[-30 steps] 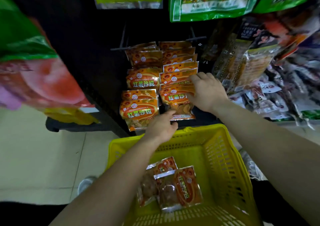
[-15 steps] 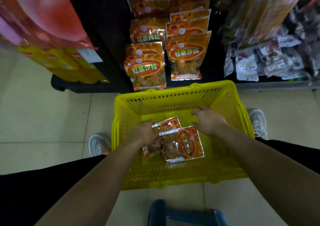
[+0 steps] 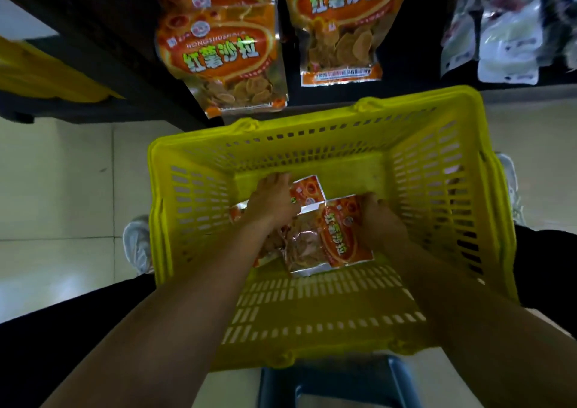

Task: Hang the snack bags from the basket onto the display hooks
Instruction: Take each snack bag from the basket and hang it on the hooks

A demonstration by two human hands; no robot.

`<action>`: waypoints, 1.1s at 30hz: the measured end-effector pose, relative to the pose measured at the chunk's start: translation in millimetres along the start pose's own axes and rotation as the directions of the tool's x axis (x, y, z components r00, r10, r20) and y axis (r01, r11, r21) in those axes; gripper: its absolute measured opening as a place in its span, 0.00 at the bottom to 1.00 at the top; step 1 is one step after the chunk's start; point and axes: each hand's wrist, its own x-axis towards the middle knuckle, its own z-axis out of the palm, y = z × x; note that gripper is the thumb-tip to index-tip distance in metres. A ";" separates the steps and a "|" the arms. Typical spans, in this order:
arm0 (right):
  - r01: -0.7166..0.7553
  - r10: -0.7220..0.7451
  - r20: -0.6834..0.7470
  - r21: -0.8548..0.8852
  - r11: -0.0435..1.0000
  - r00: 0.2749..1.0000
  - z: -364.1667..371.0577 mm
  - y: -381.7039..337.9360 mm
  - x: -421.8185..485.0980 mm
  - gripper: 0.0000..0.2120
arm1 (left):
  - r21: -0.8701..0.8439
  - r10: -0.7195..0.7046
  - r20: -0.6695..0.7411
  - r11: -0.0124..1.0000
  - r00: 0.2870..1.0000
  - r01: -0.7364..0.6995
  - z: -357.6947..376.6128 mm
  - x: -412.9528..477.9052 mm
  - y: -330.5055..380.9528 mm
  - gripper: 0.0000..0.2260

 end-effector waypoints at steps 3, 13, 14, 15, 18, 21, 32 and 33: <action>-0.034 0.034 0.007 0.060 0.998 0.999 1.0 0.0 3.5 0.22 | 0.001 -0.009 -0.020 1.000 1.000 0.009 6.7 12.1 5.5 0.36; 0.044 -0.047 0.045 0.077 0.996 0.998 -9.7 -6.5 -6.4 0.17 | 0.082 -0.014 -0.017 0.997 1.000 0.015 4.9 -3.0 4.1 0.18; 0.073 -0.078 0.047 0.101 0.992 0.996 -13.4 -6.9 -9.4 0.17 | 0.056 -0.004 -0.023 0.998 1.000 0.005 1.3 -5.9 4.1 0.17; 0.113 -0.121 0.054 0.133 0.985 0.991 -18.9 -7.7 -15.0 0.17 | 0.013 0.006 -0.030 1.000 1.000 -0.005 -3.8 -10.6 4.6 0.16; 0.222 -0.242 0.075 0.212 0.952 0.967 -40.7 -14.1 -33.3 0.18 | -0.109 0.034 -0.049 0.993 0.998 -0.039 -24.7 -28.1 6.6 0.14; 0.254 -0.257 0.004 0.150 0.956 0.966 -68.9 -24.3 -48.9 0.14 | -0.129 0.054 -0.118 0.989 0.992 -0.069 -55.2 -51.9 9.1 0.12; 0.495 -0.556 -0.134 -0.320 0.808 0.820 -212.3 -82.0 -169.7 0.07 | -0.200 0.144 -0.346 0.954 0.927 -0.223 -168.7 -172.0 34.8 0.16; 0.508 -0.584 -0.142 -0.359 0.783 0.799 -226.7 -89.5 -184.2 0.07 | -0.214 0.159 -0.371 0.944 0.915 -0.251 -181.4 -184.8 38.5 0.16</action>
